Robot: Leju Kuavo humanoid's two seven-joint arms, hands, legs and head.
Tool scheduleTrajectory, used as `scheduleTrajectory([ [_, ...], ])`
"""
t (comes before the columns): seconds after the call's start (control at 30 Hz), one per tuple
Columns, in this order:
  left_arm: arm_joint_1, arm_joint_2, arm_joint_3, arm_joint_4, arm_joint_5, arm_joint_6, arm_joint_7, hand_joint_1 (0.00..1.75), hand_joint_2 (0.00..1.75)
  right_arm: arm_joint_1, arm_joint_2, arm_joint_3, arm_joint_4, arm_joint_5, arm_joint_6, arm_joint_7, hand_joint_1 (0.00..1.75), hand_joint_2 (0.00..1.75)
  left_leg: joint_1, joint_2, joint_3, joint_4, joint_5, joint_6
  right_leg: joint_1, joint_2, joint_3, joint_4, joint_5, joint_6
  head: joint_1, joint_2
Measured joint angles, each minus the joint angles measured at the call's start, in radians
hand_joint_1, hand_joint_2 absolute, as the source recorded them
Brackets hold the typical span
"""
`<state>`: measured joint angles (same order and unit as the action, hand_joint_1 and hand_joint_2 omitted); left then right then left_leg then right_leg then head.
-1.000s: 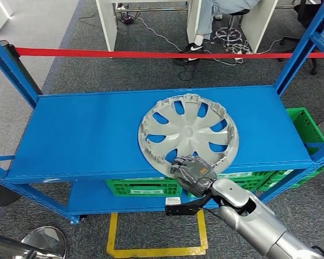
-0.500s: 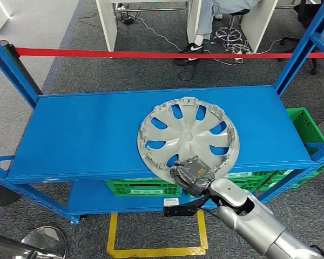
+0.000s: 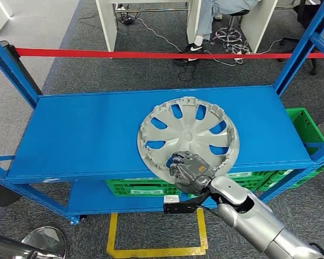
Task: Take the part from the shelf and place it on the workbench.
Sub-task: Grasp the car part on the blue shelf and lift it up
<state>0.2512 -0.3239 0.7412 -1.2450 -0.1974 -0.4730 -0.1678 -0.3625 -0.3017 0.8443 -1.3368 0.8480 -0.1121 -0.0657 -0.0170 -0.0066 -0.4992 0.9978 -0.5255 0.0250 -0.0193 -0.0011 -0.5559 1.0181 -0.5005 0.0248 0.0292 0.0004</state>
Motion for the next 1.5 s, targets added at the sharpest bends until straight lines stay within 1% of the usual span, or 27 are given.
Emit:
scheduleTrajectory([
  [0.37, 0.004, 0.000, 0.008, 0.000, -0.011, -0.019, -0.004, 0.00, 1.75, 0.029, -0.004, -0.004, -0.099, -0.032, 0.020, -0.011, 0.00, 1.75, 0.000, 0.000, 0.000, 0.000, 0.000, 0.000, 0.000, 0.001, -0.001, 0.000, 0.000, 0.000, 0.000, 0.000],
  [0.6, 0.003, -0.005, 0.035, 0.000, -0.027, -0.043, -0.008, 0.00, 1.75, 0.049, -0.035, -0.009, -0.191, -0.059, 0.040, -0.025, 0.00, 1.75, 0.000, 0.000, 0.000, 0.000, 0.000, 0.000, 0.000, 0.001, -0.001, 0.000, 0.000, 0.000, 0.000, 0.000],
  [0.7, 0.000, -0.007, 0.048, 0.000, -0.037, -0.050, -0.010, 0.00, 1.75, 0.054, -0.045, -0.011, -0.207, -0.063, 0.049, -0.023, 0.00, 1.75, 0.000, 0.000, 0.000, 0.000, 0.000, 0.000, 0.000, 0.001, -0.001, 0.000, 0.000, 0.000, 0.000, 0.000],
  [1.17, -0.010, -0.014, 0.069, 0.000, -0.056, -0.056, -0.020, 0.00, 1.75, 0.064, -0.058, -0.019, -0.214, -0.064, 0.055, -0.019, 0.00, 1.75, 0.000, 0.000, 0.000, 0.000, 0.000, 0.000, 0.000, 0.001, -0.001, 0.000, 0.000, 0.000, 0.000, 0.000],
  [1.5, -0.026, -0.023, 0.093, 0.002, -0.096, -0.073, -0.027, 0.00, 1.75, 0.069, -0.054, -0.036, -0.101, -0.073, 0.054, -0.007, 0.00, 1.75, 0.000, 0.000, 0.000, 0.000, 0.000, 0.000, 0.000, 0.000, 0.000, 0.000, 0.000, 0.000, 0.000, 0.000],
])
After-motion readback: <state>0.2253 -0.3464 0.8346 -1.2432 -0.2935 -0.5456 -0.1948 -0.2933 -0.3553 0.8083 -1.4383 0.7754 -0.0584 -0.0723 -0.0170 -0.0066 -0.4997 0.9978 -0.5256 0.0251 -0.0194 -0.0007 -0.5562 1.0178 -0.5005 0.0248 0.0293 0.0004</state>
